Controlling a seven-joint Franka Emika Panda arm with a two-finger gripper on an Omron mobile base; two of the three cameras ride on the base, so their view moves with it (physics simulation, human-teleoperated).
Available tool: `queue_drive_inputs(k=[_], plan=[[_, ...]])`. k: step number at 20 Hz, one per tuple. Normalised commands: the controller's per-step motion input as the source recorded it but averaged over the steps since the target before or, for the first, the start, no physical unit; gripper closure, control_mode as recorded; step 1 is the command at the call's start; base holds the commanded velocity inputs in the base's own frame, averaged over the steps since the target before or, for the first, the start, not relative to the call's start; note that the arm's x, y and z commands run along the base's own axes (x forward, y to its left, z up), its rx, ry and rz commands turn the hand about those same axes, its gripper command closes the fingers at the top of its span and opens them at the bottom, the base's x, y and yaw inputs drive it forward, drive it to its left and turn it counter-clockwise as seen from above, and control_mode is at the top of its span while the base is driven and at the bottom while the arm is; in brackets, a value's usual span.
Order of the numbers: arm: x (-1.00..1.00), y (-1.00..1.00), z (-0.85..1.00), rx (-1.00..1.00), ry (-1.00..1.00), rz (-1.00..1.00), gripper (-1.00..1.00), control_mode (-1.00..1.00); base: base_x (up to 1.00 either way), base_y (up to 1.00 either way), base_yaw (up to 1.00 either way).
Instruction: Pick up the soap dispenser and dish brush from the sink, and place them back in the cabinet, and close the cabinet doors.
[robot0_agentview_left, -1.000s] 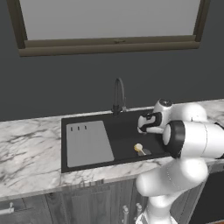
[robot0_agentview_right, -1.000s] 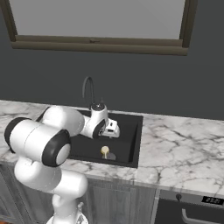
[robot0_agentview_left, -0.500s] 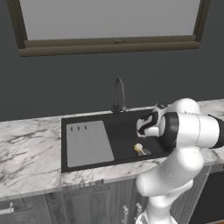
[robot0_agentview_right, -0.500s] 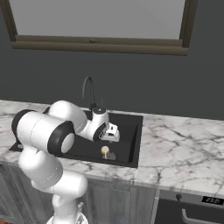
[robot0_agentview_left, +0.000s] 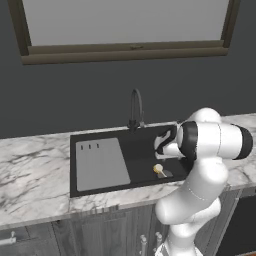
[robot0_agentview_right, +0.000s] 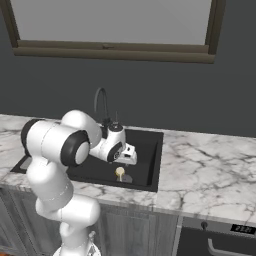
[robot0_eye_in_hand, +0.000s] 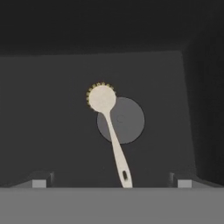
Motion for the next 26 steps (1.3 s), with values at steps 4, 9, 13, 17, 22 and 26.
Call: queue_drive_inputs(k=[4,9,13,17,22,26], plan=[[0.10,0.10,-0.12,0.00,0.05,0.00,-1.00,-1.00,0.00,0.00,0.00],[0.10,0.05,-0.16,0.00,0.03,0.00,-1.00,-1.00,0.00,0.00,0.00],[0.23,0.00,-0.22,0.00,0.00,0.00,-1.00,-1.00,0.00,0.00,0.00],[0.22,0.00,-0.20,0.01,0.00,0.00,-1.00,-1.00,0.00,0.00,0.00],[0.22,-0.01,-0.20,0.01,0.00,0.00,-1.00,-1.00,0.00,0.00,0.00],[0.23,0.00,-0.26,0.00,0.00,0.00,-1.00,-1.00,0.00,0.00,0.00]])
